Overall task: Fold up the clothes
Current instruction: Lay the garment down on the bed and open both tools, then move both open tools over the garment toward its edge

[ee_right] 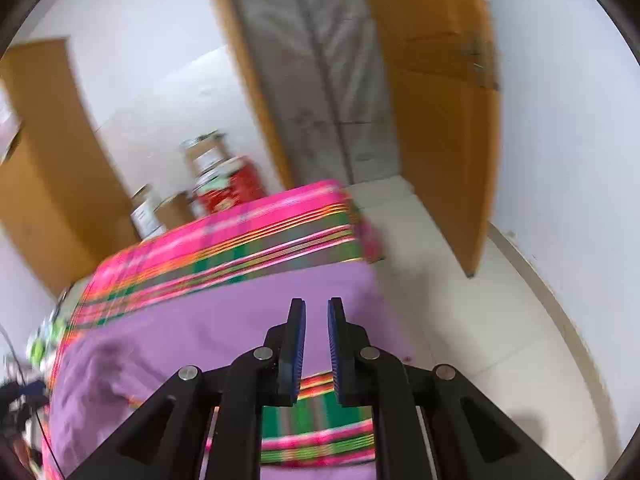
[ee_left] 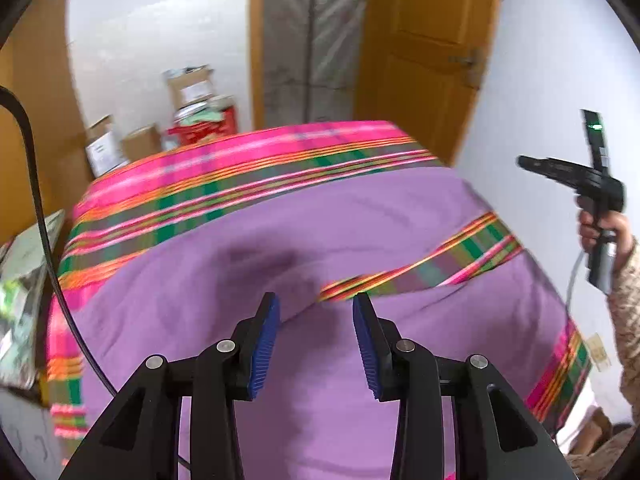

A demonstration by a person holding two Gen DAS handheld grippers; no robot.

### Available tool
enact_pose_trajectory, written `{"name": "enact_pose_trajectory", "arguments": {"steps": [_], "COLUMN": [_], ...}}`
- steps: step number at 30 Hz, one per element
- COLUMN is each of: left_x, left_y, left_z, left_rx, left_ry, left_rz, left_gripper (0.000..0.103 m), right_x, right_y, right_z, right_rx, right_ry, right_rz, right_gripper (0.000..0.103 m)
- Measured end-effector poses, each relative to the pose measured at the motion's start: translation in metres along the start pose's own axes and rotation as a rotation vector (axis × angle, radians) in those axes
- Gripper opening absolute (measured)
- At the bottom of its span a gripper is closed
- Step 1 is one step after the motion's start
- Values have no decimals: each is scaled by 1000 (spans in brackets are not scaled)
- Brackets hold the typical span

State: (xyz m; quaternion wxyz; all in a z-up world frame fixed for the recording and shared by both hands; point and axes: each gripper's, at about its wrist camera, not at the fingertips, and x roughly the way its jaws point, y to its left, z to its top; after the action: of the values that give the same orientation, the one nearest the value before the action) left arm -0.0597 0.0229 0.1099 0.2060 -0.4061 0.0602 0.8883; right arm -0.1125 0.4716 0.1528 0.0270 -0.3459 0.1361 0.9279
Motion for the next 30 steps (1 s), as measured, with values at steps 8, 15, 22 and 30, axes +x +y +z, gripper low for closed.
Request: {"name": "enact_pose_trajectory", "arguments": {"steps": [8,15,22,30], "left_x": [-15,-13,0,10], "left_y": [63,109,143,189], "left_z": [-49,-76,-91,-81], "left_rx": [-126,-225,-284,-367], "left_ry": [42,67,94,77], "left_rz": [113,175,188,189], "left_gripper": [40,39,40,39], "right_x": [11,56,85,95], "right_y": [112,185,229,252], "right_z": [-48,-104,-130,-138], "right_rx": [-247,-391,-482,-498], "right_ry": [114,272,337,367], "right_rz": [203,327,377,443], "right_gripper": [11,12,29,30]}}
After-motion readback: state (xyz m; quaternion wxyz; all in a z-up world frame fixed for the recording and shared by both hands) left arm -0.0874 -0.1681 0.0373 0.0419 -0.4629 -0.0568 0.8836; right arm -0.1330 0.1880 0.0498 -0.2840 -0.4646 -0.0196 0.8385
